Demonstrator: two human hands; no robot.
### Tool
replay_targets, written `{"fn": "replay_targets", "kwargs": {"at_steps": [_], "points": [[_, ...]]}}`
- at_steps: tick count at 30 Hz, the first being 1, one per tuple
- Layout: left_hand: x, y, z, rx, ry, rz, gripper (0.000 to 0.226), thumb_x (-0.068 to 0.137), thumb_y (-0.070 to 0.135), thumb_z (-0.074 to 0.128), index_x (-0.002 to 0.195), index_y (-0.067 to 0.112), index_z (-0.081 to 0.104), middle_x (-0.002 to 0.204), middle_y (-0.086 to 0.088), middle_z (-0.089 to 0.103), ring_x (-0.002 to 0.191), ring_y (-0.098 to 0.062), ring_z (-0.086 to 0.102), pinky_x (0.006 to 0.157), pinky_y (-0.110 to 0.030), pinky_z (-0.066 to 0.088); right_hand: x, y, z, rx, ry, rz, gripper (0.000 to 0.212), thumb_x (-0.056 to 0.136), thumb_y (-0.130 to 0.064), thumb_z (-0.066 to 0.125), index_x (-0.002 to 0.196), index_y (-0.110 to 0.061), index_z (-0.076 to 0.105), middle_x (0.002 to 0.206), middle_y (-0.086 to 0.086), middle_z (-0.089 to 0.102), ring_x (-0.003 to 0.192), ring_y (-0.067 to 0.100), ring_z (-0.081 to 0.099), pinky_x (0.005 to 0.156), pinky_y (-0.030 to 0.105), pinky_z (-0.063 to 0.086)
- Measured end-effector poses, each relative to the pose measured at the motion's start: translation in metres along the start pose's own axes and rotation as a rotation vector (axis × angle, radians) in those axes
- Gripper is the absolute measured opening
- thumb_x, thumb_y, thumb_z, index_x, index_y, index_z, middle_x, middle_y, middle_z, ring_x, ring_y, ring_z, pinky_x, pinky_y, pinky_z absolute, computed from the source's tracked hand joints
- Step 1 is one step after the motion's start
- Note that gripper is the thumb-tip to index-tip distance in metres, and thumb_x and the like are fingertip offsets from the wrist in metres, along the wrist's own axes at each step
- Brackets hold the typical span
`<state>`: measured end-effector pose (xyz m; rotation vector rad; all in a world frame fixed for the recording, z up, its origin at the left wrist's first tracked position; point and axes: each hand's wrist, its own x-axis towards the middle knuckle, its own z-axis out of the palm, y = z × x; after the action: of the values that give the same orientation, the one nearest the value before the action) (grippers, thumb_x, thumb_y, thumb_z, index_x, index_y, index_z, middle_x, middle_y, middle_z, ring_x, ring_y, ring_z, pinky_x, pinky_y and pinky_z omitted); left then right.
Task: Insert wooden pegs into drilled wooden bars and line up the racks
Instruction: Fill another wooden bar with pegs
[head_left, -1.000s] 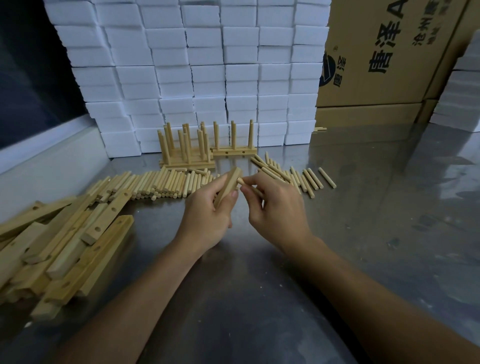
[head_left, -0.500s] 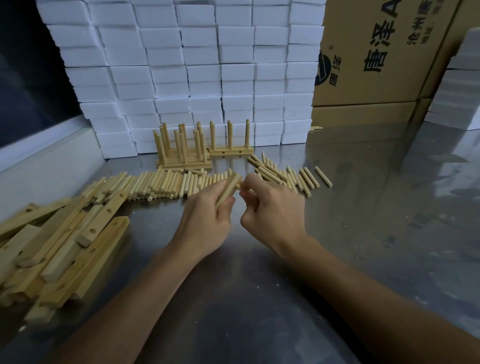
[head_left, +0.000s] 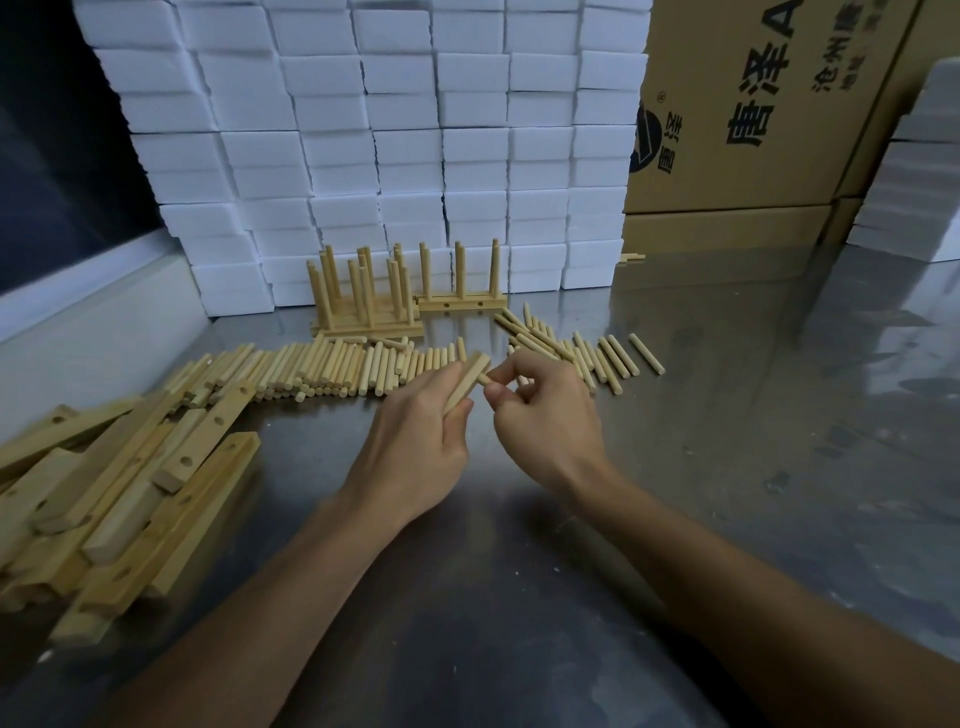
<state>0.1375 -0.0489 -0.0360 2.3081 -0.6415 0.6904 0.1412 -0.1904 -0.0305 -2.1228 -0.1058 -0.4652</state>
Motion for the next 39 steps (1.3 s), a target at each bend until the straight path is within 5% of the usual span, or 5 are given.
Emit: {"fn": "replay_targets", "kwargs": {"at_steps": [7, 14, 24, 33, 39], "points": [[-0.001, 0.001, 0.001, 0.009, 0.002, 0.012, 0.033, 0.096, 0.007, 0.057, 0.129, 0.009, 0.059, 0.097, -0.003, 0.060, 0.084, -0.020, 0.056, 0.072, -0.031, 0.045, 0.006, 0.002, -0.009, 0.449, -0.182, 0.236, 0.016, 0.095, -0.013, 0.061, 0.083, -0.011, 0.071, 0.049, -0.012, 0.053, 0.040, 0.000, 0.043, 0.040, 0.017, 0.035], [-0.001, 0.009, 0.009, -0.041, 0.061, -0.047, 0.034, 0.097, 0.007, 0.055, 0.130, 0.010, 0.059, 0.101, -0.004, 0.063, 0.090, -0.019, 0.059, 0.077, -0.033, 0.048, -0.004, 0.007, -0.003, -0.487, 0.079, -0.333, 0.019, 0.095, -0.021, 0.048, 0.098, -0.020, 0.067, 0.067, 0.000, 0.061, 0.058, 0.022, 0.053, 0.052, 0.030, 0.037], [-0.003, 0.001, 0.004, 0.026, 0.020, 0.014, 0.025, 0.098, 0.008, 0.054, 0.122, 0.011, 0.061, 0.094, 0.003, 0.056, 0.082, -0.015, 0.053, 0.070, -0.028, 0.044, 0.006, 0.002, -0.006, 0.320, -0.225, 0.119, 0.035, 0.101, -0.011, 0.047, 0.076, -0.015, 0.071, 0.041, -0.013, 0.042, 0.037, 0.001, 0.035, 0.041, 0.014, 0.031], [0.005, -0.002, 0.007, -0.023, -0.114, -0.102, 0.051, 0.098, 0.021, 0.055, 0.148, 0.022, 0.042, 0.123, -0.001, 0.062, 0.107, -0.019, 0.058, 0.094, -0.037, 0.047, 0.013, 0.019, -0.006, 0.148, -0.190, 0.061, 0.029, 0.103, -0.022, 0.048, 0.094, -0.017, 0.075, 0.052, -0.009, 0.048, 0.048, 0.006, 0.040, 0.051, 0.023, 0.037], [0.002, -0.013, 0.009, -0.138, -0.101, -0.202, 0.023, 0.101, 0.023, 0.050, 0.119, 0.023, 0.064, 0.067, 0.007, 0.052, 0.060, -0.002, 0.048, 0.053, -0.015, 0.034, 0.018, 0.023, -0.012, 0.203, -0.112, 0.073, 0.029, 0.101, -0.035, 0.054, 0.091, -0.015, 0.073, 0.067, 0.000, 0.068, 0.050, 0.005, 0.060, 0.051, 0.020, 0.045]]}}
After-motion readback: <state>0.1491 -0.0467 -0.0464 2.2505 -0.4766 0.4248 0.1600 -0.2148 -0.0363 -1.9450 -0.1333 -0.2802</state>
